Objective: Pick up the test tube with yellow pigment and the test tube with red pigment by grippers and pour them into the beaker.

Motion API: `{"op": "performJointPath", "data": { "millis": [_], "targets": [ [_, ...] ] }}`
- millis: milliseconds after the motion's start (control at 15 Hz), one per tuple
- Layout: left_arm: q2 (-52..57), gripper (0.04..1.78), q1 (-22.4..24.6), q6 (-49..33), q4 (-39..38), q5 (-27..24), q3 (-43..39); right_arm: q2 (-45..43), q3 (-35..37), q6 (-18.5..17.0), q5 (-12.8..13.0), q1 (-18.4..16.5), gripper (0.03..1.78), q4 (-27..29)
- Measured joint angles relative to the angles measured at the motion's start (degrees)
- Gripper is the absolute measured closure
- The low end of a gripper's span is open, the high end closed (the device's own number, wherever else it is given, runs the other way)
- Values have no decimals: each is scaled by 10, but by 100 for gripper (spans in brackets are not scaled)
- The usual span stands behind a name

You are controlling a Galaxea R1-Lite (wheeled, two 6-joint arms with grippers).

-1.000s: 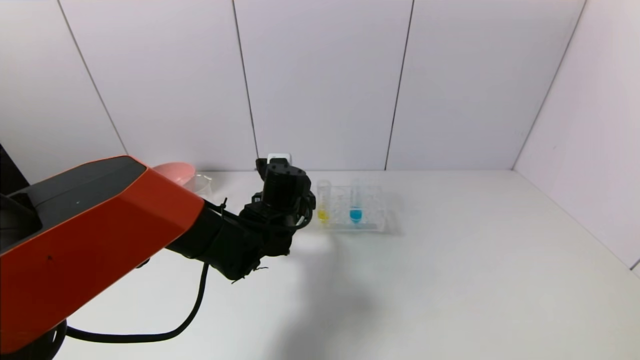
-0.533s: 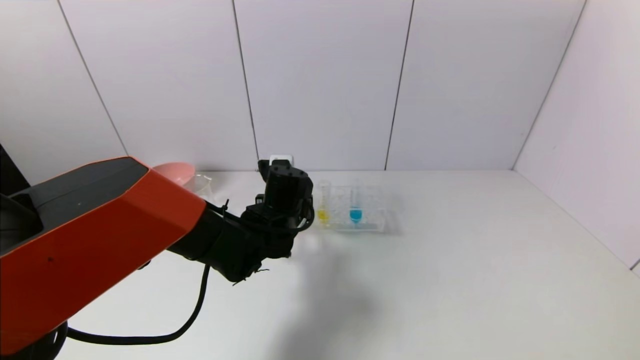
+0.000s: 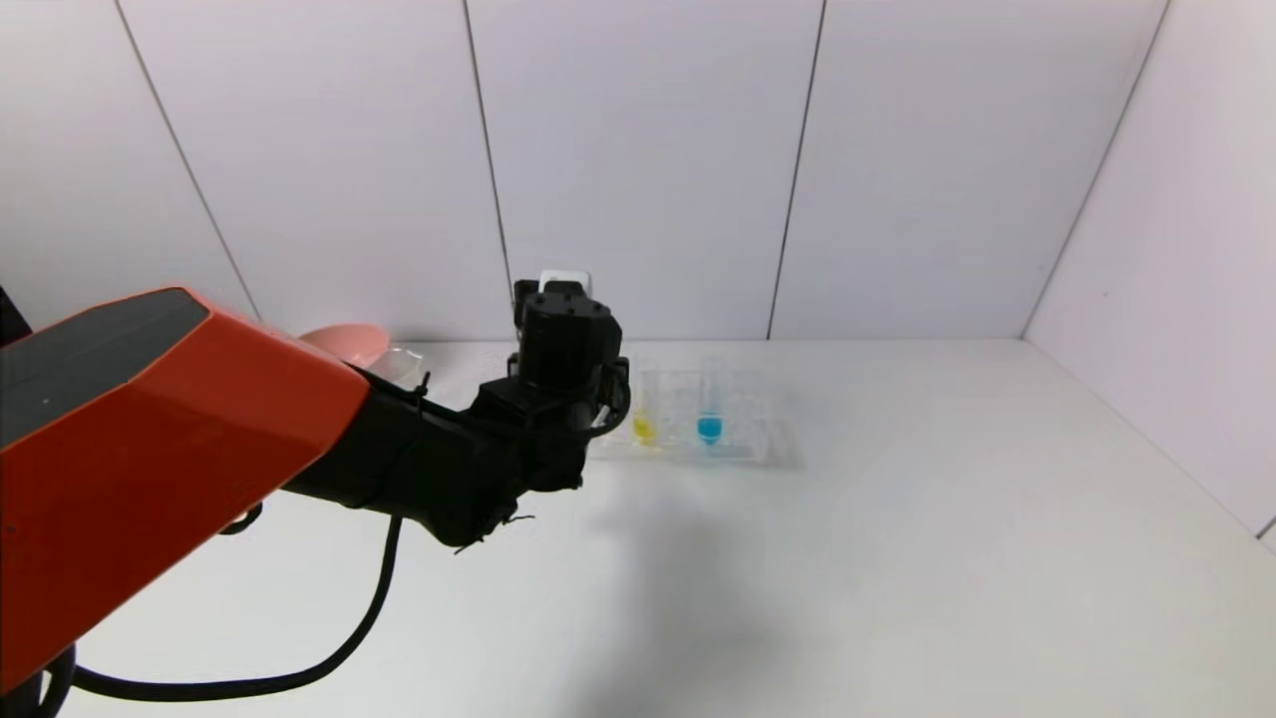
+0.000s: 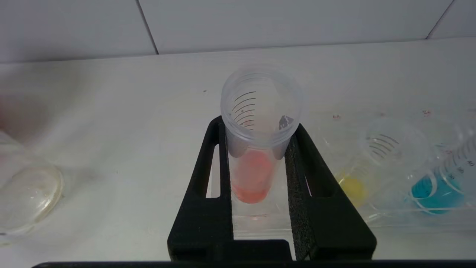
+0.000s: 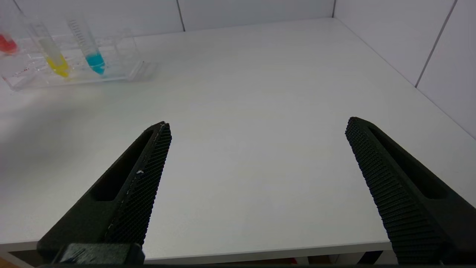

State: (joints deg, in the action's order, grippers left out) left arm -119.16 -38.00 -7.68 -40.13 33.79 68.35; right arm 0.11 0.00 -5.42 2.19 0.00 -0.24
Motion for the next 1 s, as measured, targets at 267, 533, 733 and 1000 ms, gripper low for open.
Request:
{"op": "performJointPath", "data": {
  "millis": [267, 533, 733, 1000],
  "targets": [
    [37, 138, -4, 28, 10, -2, 9, 0, 0, 0, 0, 0, 10, 0],
    [88, 138, -3, 27, 44, -52, -15, 0, 0, 0, 0, 0, 10, 0],
    [177, 138, 30, 26, 126, -160, -53, 0, 0, 0, 0, 0, 10, 0],
    [301, 138, 185, 56, 238, -387, -104, 0, 0, 0, 0, 0, 10, 0]
  ]
}}
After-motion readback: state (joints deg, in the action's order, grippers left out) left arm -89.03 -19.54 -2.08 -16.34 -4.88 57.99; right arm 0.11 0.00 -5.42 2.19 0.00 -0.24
